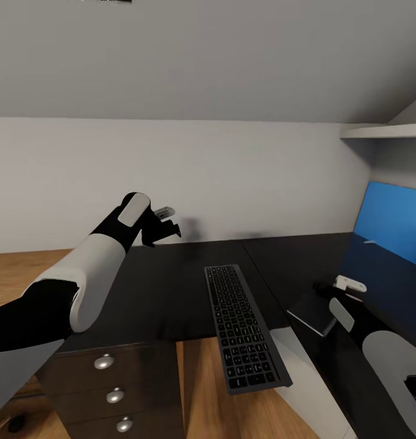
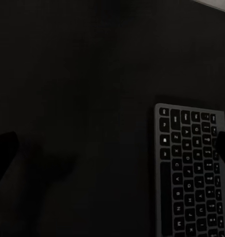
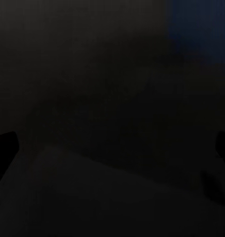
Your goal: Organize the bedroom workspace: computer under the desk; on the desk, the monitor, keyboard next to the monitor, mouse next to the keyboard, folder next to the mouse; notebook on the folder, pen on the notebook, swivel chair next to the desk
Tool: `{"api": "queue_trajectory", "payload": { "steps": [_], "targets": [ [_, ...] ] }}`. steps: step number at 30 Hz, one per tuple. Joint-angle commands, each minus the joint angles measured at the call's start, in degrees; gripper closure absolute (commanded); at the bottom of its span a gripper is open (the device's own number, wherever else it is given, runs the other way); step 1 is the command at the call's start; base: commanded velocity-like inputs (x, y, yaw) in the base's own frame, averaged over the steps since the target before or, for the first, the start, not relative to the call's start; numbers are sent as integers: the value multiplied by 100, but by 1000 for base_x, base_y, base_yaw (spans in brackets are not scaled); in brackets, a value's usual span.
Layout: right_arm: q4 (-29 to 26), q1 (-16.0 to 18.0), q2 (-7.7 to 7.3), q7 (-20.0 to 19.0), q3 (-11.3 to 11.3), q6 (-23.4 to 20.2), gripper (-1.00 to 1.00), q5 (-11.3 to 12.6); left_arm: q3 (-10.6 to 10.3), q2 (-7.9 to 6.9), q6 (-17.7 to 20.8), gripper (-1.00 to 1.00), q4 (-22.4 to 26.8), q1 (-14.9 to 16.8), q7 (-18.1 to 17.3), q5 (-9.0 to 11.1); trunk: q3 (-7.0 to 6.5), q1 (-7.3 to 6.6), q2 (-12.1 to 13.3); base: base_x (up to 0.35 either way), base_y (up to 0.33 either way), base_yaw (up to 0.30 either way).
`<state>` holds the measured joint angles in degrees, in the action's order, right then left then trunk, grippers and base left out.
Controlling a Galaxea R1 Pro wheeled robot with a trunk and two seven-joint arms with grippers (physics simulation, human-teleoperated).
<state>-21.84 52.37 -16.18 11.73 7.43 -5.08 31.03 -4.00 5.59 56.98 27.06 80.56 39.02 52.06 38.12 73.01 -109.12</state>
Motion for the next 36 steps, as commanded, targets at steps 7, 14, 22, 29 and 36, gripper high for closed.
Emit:
{"api": "queue_trajectory", "payload": {
  "steps": [7,14,22,29,36],
  "targets": [
    [-21,2,-7,41,48,-37,-100,34,-30,2,6,-100,6,3,53,58,-8,-1,-3,0,0,0],
    [-22,2,0,40,50,-37,-100,39,-30,3,6,-100,2,3,53,58,-10,-1,-3,0,0,0],
    [-26,2,9,28,57,-35,-100,45,-30,3,-1,-100,-3,3,53,63,-10,-1,-3,113,85,0],
    [-22,2,10,23,66,-37,-100,45,-30,3,-2,-100,-7,3,53,71,-10,-1,-3,9,7,0],
    [-23,2,14,26,256,-45,-100,43,-30,3,-2,-100,-7,3,60,60,-10,-1,-3,0,0,7]
  ]
}}
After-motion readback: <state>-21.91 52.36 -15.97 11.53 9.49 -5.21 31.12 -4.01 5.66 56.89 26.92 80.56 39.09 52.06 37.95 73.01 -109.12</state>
